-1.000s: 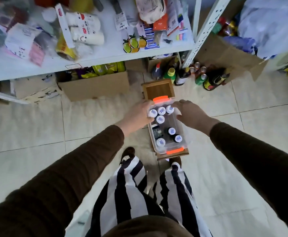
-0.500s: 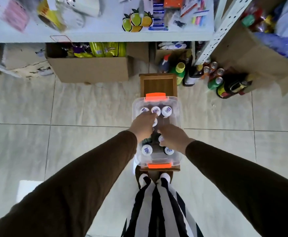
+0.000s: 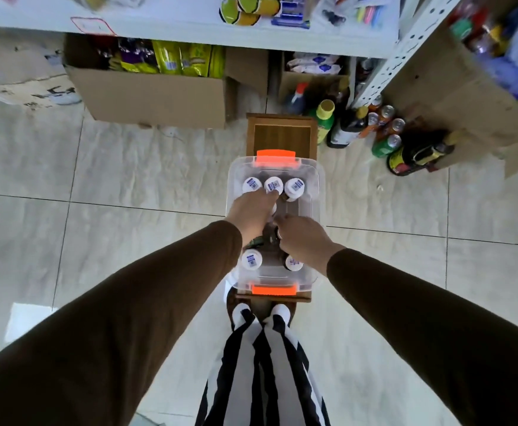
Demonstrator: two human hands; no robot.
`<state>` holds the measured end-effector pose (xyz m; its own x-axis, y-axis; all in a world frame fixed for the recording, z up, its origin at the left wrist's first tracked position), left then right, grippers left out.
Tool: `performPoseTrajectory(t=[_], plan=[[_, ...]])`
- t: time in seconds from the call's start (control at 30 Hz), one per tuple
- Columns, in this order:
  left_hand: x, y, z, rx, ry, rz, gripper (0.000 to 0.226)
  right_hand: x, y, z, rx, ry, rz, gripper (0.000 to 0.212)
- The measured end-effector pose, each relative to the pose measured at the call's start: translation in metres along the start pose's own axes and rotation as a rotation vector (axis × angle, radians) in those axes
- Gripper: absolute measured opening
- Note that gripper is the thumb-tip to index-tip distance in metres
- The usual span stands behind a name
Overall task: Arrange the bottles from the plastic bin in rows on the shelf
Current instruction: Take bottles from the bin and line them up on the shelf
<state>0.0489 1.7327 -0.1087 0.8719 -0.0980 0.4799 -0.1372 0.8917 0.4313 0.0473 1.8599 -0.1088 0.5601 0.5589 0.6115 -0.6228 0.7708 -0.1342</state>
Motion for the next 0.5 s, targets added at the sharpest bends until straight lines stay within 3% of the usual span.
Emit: performPoseTrajectory(t=[0.17,0.37,0.5], plan=[[0.043,0.002,0.084,0.264,0.108,-0.011,0.038,0.041,0.017,0.099,-0.244,0.026,0.029,0.038],[0.107,0.011,0.246,0.573,0.223,0.057,0.036,0.094,0.016,0.260,-0.404,0.120,0.132,0.035],[0.168,0.040,0.351,0.685,0.285,-0.021,0.025,0.146,-0.001,0.359,-0.503,0.239,0.257,0.031]])
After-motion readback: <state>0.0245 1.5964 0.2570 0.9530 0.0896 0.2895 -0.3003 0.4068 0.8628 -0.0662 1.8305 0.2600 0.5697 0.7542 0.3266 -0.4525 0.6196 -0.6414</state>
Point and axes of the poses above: each hand's wrist, its own x-axis away from the middle knuckle, its own z-axis out of the back of the hand, y = z × x, the point moved 3 cm from there along -x, towards the middle knuckle, and after that the axes turned 12 degrees about x, right-handed, at the moved point
